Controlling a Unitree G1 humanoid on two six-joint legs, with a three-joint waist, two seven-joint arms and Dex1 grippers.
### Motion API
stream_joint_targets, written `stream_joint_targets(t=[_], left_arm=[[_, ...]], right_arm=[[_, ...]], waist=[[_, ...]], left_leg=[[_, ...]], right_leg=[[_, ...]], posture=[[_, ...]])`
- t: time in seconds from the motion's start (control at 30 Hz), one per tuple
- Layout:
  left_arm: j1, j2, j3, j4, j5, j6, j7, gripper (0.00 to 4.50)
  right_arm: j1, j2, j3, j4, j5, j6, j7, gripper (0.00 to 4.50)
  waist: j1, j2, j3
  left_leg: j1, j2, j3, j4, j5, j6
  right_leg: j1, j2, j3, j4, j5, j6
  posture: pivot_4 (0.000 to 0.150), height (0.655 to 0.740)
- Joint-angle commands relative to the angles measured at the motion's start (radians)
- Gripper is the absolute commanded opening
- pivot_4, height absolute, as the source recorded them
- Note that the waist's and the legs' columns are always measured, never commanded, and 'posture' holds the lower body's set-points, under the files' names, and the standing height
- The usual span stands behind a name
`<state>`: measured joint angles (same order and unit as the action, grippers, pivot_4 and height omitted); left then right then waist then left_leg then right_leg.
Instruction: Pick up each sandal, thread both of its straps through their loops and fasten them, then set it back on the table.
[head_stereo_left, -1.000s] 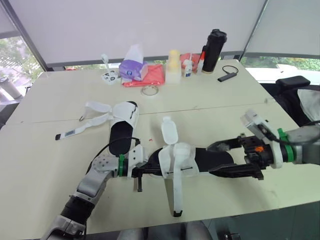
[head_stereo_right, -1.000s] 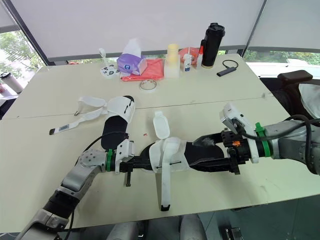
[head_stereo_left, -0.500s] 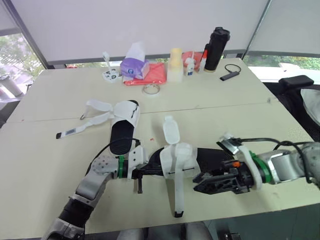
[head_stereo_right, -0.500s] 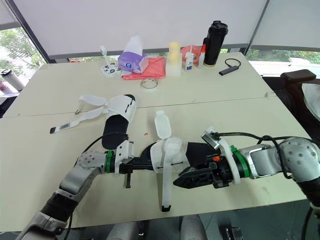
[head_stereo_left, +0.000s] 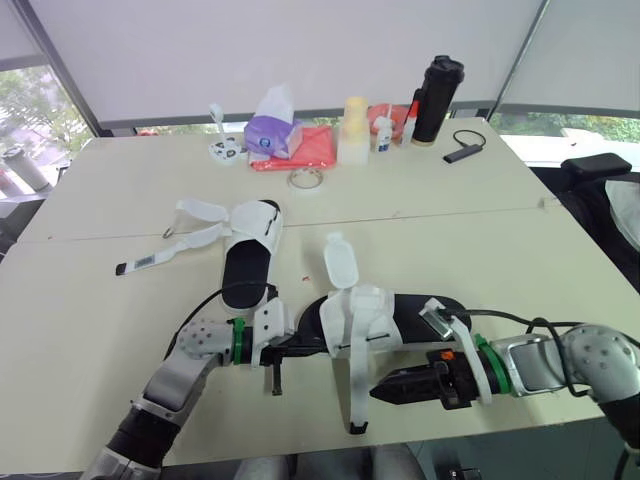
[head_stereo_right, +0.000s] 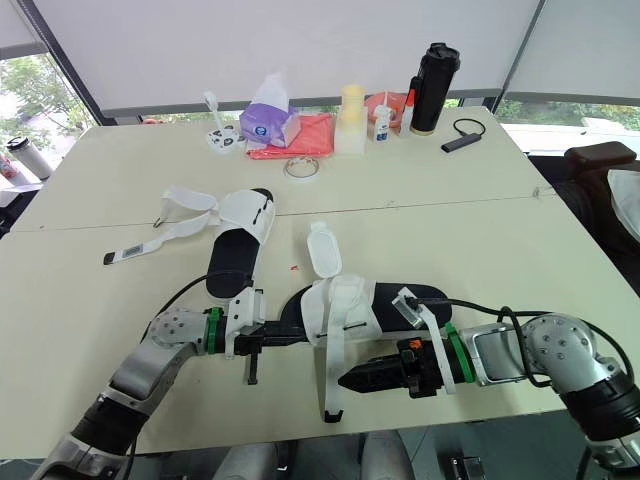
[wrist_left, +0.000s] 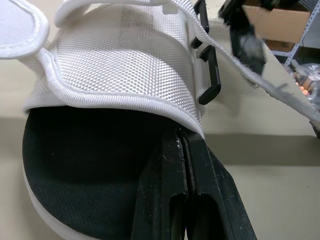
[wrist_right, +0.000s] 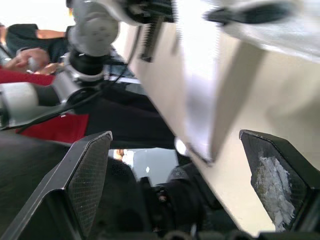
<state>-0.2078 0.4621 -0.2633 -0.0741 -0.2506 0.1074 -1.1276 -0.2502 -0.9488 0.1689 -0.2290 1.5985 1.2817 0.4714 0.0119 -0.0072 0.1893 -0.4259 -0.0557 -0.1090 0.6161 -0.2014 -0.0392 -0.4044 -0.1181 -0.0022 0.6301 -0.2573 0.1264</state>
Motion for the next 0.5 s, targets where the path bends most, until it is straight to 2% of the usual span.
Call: stream_joint_targets(t=[0.03, 0.3, 0.5], left_arm=[[0.012, 0.009, -0.012, -0.023, -0.002, 0.009, 0.001, 0.0], [0.006, 0.008, -0.012, -0.014, 0.002, 0.007, 0.0, 0.0], [0.004, 0.008, -0.01, -0.011, 0.002, 0.008, 0.002, 0.0]], right_arm=[[-0.005, 0.038, -0.029, -0.004, -0.026, 0.01, 0.005, 4.4], [-0.039, 0.187, -0.025, 0.013, -0.076, 0.021, -0.032, 4.4], [-0.033, 0.237, -0.033, 0.002, -0.099, 0.041, -0.044, 4.4]], waist=[[0.0, 0.0, 0.0], [-0.001, 0.0, 0.0], [-0.001, 0.0, 0.0]], left_leg=[[0.0, 0.0, 0.0, 0.0, 0.0, 0.0], [0.0, 0.0, 0.0, 0.0, 0.0, 0.0], [0.0, -0.001, -0.001, 0.0, 0.0, 0.0]], right_leg=[[0.0, 0.0, 0.0, 0.0, 0.0, 0.0], [0.0, 0.001, 0.0, 0.0, 0.0, 0.001], [0.0, 0.001, 0.0, 0.0, 0.001, 0.002]], posture=[[0.15, 0.74], [0.15, 0.74], [0.15, 0.74]])
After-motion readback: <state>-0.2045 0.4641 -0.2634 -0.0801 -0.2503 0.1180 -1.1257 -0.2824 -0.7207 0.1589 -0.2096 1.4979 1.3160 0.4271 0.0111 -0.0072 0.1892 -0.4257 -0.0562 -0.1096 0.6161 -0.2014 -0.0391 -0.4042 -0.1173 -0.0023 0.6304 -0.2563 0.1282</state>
